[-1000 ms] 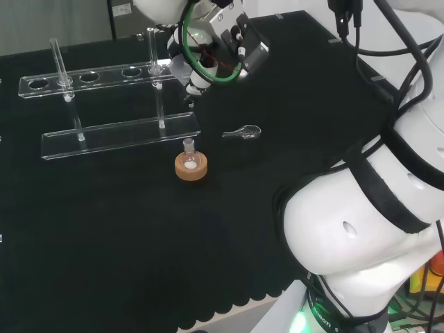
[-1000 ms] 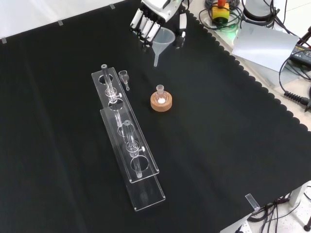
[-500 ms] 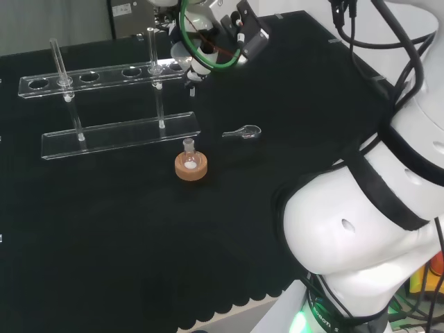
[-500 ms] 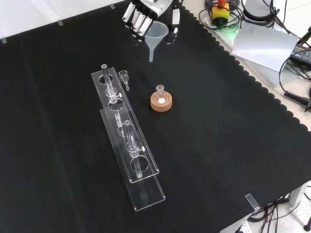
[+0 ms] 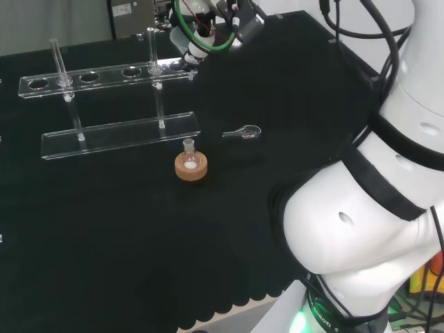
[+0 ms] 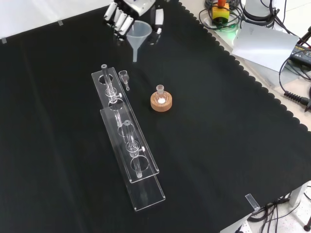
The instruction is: Put the funnel back on the funnel stand.
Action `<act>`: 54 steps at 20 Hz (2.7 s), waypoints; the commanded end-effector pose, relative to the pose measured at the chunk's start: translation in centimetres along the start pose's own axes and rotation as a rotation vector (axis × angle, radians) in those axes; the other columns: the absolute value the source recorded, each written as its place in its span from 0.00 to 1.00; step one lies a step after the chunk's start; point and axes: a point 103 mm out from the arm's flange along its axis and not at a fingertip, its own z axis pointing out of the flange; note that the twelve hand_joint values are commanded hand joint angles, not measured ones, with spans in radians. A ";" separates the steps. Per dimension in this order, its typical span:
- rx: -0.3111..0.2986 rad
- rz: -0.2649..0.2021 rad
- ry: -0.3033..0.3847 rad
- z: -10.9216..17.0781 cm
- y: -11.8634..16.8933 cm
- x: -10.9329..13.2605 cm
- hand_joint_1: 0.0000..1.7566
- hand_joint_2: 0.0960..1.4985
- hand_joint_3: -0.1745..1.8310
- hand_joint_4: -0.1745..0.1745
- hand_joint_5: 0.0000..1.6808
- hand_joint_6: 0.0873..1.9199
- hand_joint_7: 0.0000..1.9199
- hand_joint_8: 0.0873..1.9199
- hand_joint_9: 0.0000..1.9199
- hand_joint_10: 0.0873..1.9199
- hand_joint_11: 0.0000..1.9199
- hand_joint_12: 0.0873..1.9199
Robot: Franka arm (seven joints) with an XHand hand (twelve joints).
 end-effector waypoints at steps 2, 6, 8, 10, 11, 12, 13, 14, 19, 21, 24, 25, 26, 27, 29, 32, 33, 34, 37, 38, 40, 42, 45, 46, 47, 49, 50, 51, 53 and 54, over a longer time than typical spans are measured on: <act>0.017 0.018 0.011 0.1 5.7 -5.0 0.46 0.42 0.35 0.44 0.33 0.35 0.39 0.32 0.55 0.16 0.30 0.63; -0.005 0.016 0.001 -0.1 7.4 -5.9 0.46 0.42 0.35 0.44 0.33 0.35 0.39 0.32 0.55 0.16 0.31 0.63; -0.004 0.011 -0.004 0.0 8.3 -6.0 0.45 0.42 0.35 0.44 0.33 0.35 0.39 0.32 0.55 0.16 0.31 0.62; 0.000 0.005 0.001 0.3 9.2 -6.1 0.45 0.42 0.35 0.43 0.33 0.35 0.39 0.32 0.55 0.16 0.31 0.62; 0.002 0.002 0.002 0.4 9.6 -6.2 0.45 0.42 0.35 0.43 0.33 0.35 0.39 0.32 0.55 0.16 0.31 0.62; 0.004 0.000 0.002 0.5 10.0 -6.2 0.45 0.42 0.35 0.43 0.33 0.35 0.39 0.32 0.55 0.16 0.31 0.62; 0.006 -0.003 0.001 0.6 10.3 -6.2 0.45 0.42 0.35 0.43 0.33 0.35 0.39 0.32 0.55 0.16 0.31 0.62; 0.008 -0.007 0.002 0.8 10.7 -6.2 0.45 0.42 0.35 0.43 0.33 0.35 0.39 0.32 0.55 0.16 0.31 0.62; 0.019 -0.017 0.004 1.4 11.6 -6.0 0.45 0.42 0.35 0.43 0.33 0.35 0.39 0.32 0.55 0.16 0.31 0.62; 0.025 -0.018 0.004 1.6 11.6 -5.9 0.45 0.42 0.35 0.43 0.33 0.35 0.39 0.32 0.54 0.16 0.31 0.62; 0.030 -0.019 0.007 1.8 11.5 -5.7 0.45 0.42 0.35 0.43 0.33 0.35 0.39 0.32 0.54 0.16 0.31 0.62; 0.035 -0.019 0.002 1.8 11.5 -5.6 0.45 0.42 0.35 0.43 0.33 0.35 0.39 0.32 0.54 0.16 0.31 0.62; 0.036 -0.020 0.001 1.8 11.5 -5.5 0.45 0.42 0.35 0.43 0.33 0.35 0.39 0.32 0.54 0.16 0.31 0.62; 0.037 -0.020 0.000 1.8 11.5 -5.5 0.45 0.42 0.35 0.43 0.33 0.35 0.39 0.32 0.54 0.16 0.31 0.62; 0.035 -0.019 0.004 2.0 11.4 -5.4 0.45 0.42 0.35 0.43 0.33 0.35 0.39 0.32 0.54 0.16 0.31 0.62; 0.042 -0.018 0.008 2.5 11.4 -5.0 0.45 0.42 0.35 0.43 0.33 0.35 0.39 0.32 0.54 0.17 0.31 0.62; 0.046 -0.019 0.010 2.6 11.4 -4.9 0.45 0.42 0.35 0.43 0.33 0.35 0.39 0.32 0.54 0.17 0.31 0.62; 0.047 -0.019 0.012 2.7 11.5 -4.9 0.45 0.42 0.35 0.43 0.33 0.35 0.39 0.32 0.54 0.17 0.31 0.62; 0.052 -0.025 0.017 2.8 11.7 -4.8 0.45 0.42 0.35 0.43 0.33 0.36 0.38 0.32 0.54 0.17 0.31 0.62; 0.052 -0.026 0.018 2.9 11.7 -4.7 0.45 0.42 0.35 0.43 0.33 0.36 0.38 0.32 0.54 0.17 0.31 0.62; 0.052 -0.029 0.014 2.8 11.8 -4.7 0.45 0.42 0.35 0.43 0.33 0.36 0.38 0.32 0.54 0.17 0.31 0.62; 0.052 -0.029 0.012 2.6 11.8 -4.6 0.45 0.42 0.35 0.43 0.33 0.36 0.38 0.32 0.54 0.17 0.31 0.62; 0.046 -0.031 0.009 2.0 11.7 -4.5 0.45 0.42 0.35 0.43 0.33 0.35 0.38 0.32 0.54 0.17 0.31 0.62; 0.043 -0.031 0.006 1.7 11.6 -4.3 0.45 0.42 0.36 0.43 0.33 0.35 0.38 0.32 0.54 0.17 0.31 0.62; 0.039 -0.032 0.005 1.4 11.5 -4.2 0.45 0.42 0.36 0.43 0.33 0.35 0.38 0.32 0.54 0.17 0.31 0.62; 0.030 -0.033 0.004 0.9 11.1 -3.9 0.45 0.42 0.36 0.43 0.33 0.35 0.38 0.32 0.54 0.17 0.31 0.62; 0.027 -0.034 0.005 0.7 11.0 -3.8 0.45 0.42 0.36 0.43 0.33 0.35 0.38 0.32 0.54 0.17 0.31 0.62; 0.024 -0.034 0.004 0.5 10.8 -3.6 0.45 0.42 0.36 0.43 0.33 0.35 0.38 0.32 0.54 0.17 0.31 0.62; 0.018 -0.035 0.006 0.2 10.6 -3.3 0.45 0.42 0.36 0.43 0.33 0.35 0.38 0.32 0.54 0.17 0.31 0.62; 0.015 -0.036 0.009 0.1 10.5 -3.1 0.45 0.42 0.36 0.43 0.33 0.35 0.38 0.32 0.54 0.17 0.31 0.62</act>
